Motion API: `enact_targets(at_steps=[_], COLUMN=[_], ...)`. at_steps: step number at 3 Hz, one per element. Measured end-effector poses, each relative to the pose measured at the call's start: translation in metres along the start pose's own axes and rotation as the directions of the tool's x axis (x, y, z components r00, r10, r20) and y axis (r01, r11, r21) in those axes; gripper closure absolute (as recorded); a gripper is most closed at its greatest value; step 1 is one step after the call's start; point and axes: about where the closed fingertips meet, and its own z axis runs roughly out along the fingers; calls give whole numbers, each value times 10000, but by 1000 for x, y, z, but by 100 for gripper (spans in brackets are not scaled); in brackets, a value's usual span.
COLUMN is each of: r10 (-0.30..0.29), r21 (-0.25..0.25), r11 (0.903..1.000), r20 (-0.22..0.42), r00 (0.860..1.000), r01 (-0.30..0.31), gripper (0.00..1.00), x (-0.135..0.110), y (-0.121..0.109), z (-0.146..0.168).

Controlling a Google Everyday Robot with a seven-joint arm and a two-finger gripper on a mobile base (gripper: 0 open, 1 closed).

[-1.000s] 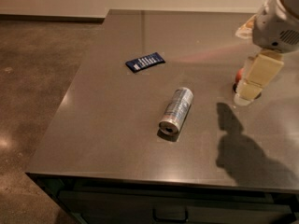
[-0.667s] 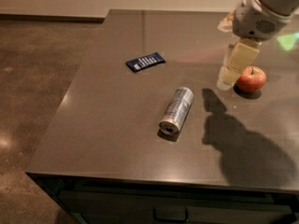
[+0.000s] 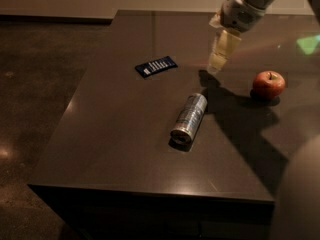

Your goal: Move rxbar blueberry near apple

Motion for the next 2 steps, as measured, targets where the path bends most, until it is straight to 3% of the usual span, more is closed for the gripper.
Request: enact_targets(at_steps=[1,2], r10=[4,-51], r21=[-209,-113], r11=[9998,9999], r20=[213,527], r00=[9998,9986], r01=[0,57], gripper=[0,0], x=[-15,-27], y=[-28,-43], z=[34,49])
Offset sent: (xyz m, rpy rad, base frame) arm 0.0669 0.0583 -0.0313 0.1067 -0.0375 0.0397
